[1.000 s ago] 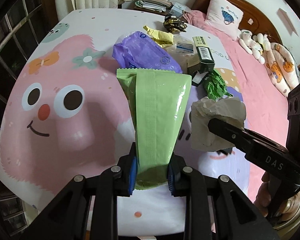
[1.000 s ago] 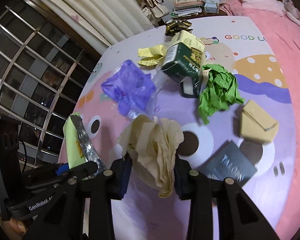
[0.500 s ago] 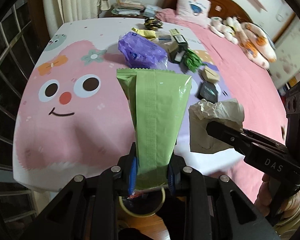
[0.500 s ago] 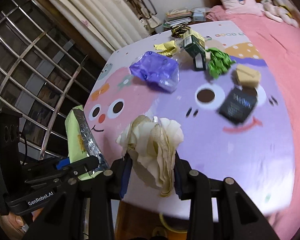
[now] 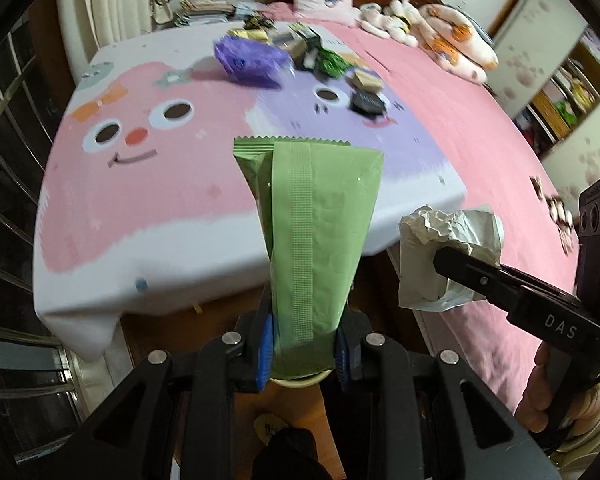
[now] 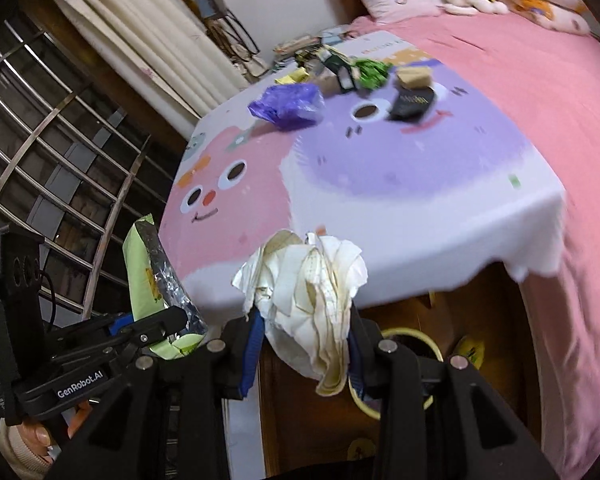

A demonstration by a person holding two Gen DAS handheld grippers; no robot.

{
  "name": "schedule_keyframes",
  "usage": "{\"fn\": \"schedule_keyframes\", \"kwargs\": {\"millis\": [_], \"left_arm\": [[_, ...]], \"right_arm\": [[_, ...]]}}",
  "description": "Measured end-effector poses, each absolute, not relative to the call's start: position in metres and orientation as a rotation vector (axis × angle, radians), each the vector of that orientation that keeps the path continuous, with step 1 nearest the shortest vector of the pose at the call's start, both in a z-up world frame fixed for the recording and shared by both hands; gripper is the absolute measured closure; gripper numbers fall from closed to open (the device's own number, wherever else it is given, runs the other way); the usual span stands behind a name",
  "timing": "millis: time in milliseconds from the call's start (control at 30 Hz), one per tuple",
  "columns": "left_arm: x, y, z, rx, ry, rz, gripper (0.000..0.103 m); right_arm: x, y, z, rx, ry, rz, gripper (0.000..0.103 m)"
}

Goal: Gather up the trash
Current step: 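Carry the green wrapper and crumpled paper over the bin and open both tools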

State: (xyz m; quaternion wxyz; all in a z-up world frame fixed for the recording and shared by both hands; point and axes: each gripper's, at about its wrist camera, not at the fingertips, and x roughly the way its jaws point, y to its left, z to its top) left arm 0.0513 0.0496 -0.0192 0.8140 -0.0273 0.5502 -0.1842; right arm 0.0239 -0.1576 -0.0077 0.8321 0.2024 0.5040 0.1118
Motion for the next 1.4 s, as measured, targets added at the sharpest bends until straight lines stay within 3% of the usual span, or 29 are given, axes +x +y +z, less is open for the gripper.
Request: {"fn": "schedule_keyframes", "kwargs": {"millis": [500, 1067, 1167, 1233, 1300, 1400], "left_arm": [[-0.015, 0.015, -0.09, -0.068, 1.377, -0.442, 0.08], [0.005, -0.043, -0.32, 0.007, 1.551, -0.36, 0.079], [0.015, -0.051, -0.353, 0.017, 1.554, -0.359, 0.074], [0.021, -0.055, -0.37, 0.026, 1.554, -0.359, 0.064], [0.028, -0.055, -0.383, 0.04, 1.555, -0.349, 0.039], [0.035, -0.053, -0.393, 0.048, 1.553, -0.331, 0.028]], "right_arm": [[-0.066, -0.18, -0.071, 0.478, 1.262, 0.14, 0.067], [-0.05, -0.208, -0.304, 0.582, 1.428, 0.076, 0.067], [-0.043, -0.212, -0.344, 0.58, 1.452, 0.057, 0.067], [-0.038, -0.214, -0.362, 0.581, 1.461, 0.055, 0.067], [-0.033, -0.214, -0.377, 0.572, 1.475, 0.05, 0.066], [-0.025, -0.213, -0.394, 0.571, 1.493, 0.047, 0.066]]}}
